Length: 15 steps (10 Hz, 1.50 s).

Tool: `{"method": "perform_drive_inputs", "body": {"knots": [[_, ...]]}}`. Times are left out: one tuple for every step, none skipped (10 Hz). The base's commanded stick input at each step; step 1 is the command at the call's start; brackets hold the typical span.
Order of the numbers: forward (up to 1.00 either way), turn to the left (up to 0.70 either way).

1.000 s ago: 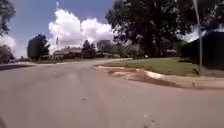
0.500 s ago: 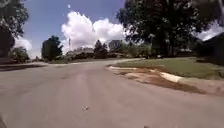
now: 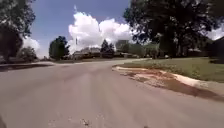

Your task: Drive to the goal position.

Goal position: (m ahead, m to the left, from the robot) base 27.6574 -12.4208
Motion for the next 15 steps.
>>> {"method": "perform_drive_inputs", "body": {"knots": [[0.70, 0.00], [0.70, 0.00], [0.70, 0.00], [0.70, 0.00], [0.70, 0.00], [0.70, 0.00], [0.70, 0.00], [0.70, 0.00], [0.70, 0.00], [0.70, 0.35], [0.70, 0.35], [0.70, 0.35], [0.70, 0.35], [0.70, 0.35], [0.70, 0.30]]}}
